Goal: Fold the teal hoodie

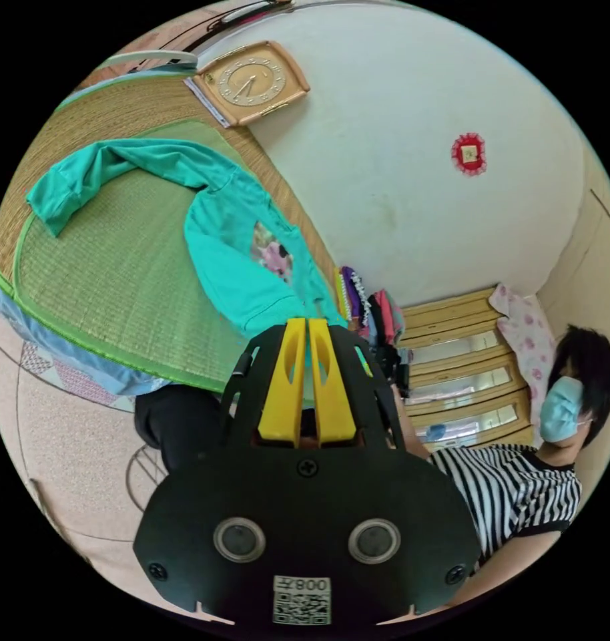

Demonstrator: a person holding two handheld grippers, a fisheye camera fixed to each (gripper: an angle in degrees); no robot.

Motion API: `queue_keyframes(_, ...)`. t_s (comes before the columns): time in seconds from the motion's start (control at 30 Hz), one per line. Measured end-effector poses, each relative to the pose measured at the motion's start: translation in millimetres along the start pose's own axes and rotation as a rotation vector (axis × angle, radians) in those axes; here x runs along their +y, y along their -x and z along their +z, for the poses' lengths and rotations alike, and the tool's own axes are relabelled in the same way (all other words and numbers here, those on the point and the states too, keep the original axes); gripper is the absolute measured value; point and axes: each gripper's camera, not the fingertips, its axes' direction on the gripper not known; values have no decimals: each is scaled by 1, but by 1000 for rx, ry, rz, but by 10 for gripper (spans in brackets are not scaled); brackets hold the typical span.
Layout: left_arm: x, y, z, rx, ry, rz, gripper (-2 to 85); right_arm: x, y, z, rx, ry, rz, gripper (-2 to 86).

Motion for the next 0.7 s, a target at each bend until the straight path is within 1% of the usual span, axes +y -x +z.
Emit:
queue_keyframes(0.07, 5, 30, 12, -125, 61, -67, 12, 4, -22, 19, 31, 52, 55, 5)
queue_keyframes(0.17, 14, 57, 21, -134, 95, -138, 24, 21, -50, 40, 5, 78, 142, 5)
queue_keyframes(0.23, 16, 65, 23, -162, 96, -144, 37, 30, -54, 44, -19, 65, 156, 6)
queue_keyframes(0.33, 13, 73, 28, -176, 105, -141, 69, 34, -55, 49, -1, 83, 166, 6)
queue_keyframes(0.4, 9, 76, 35, -199, 132, -128, 79, 34, -53, 49, -5, 83, 161, 6)
queue_keyframes(0.43, 5, 78, 44, -238, 177, -121, 82, 35, -51, 48, -3, 81, 155, 6)
queue_keyframes(0.53, 0, 87, 68, -326, 296, -114, 73, 36, -48, 51, 8, 83, 149, 6)
queue_keyframes(0.63, 0, 94, 84, -395, 379, -112, 33, 38, -50, 57, 17, 93, 154, 6)
queue_keyframes(0.7, 0, 95, 81, -356, 368, -122, 21, 40, -51, 60, 11, 100, 161, 7)
